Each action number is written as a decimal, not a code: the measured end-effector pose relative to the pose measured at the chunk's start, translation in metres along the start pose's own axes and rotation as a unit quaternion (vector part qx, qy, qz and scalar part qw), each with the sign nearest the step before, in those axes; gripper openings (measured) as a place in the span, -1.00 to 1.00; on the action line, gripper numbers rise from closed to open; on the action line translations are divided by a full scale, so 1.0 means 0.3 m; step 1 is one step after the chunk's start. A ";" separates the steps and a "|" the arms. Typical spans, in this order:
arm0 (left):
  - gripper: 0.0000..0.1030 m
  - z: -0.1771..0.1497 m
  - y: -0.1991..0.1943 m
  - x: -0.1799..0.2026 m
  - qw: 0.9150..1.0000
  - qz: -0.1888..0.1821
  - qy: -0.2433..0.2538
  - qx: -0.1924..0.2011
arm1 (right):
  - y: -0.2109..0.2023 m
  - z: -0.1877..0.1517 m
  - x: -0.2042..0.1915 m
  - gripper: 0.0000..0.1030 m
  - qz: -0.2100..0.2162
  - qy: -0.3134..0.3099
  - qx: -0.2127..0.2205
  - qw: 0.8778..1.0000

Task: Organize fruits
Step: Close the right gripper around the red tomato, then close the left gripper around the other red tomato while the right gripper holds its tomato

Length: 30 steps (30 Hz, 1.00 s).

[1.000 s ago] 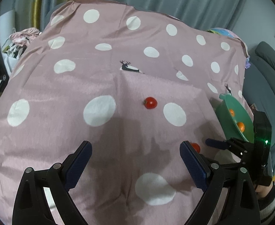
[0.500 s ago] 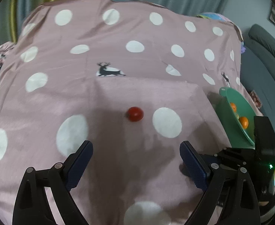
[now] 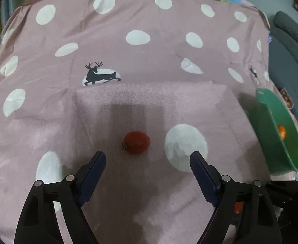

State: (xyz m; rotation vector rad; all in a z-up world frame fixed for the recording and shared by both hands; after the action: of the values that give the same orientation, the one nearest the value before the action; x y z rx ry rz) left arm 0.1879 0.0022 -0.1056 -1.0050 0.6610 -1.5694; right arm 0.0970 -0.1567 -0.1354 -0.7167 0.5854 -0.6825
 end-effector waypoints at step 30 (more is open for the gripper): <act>-0.39 -0.021 -0.013 -0.006 0.999 -0.035 -0.013 0.008 | 0.066 0.059 -0.009 -0.37 -0.015 -0.042 -0.029 0.999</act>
State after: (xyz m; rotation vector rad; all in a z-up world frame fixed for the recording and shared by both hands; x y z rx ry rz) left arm 0.1805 0.0042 -0.1060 -1.0451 0.6000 -1.6175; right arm 0.1145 -0.1368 -0.1387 -0.8050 0.5204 -0.6618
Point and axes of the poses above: each gripper's, at about its wrist camera, not at the fingertips, and y roughly the way its jaws point, x to its right, z to its top, the point moved 1 cm from there along y, roughly the way its jaws point, and after that the axes turned 11 degrees about -y, right-handed, at the moved point
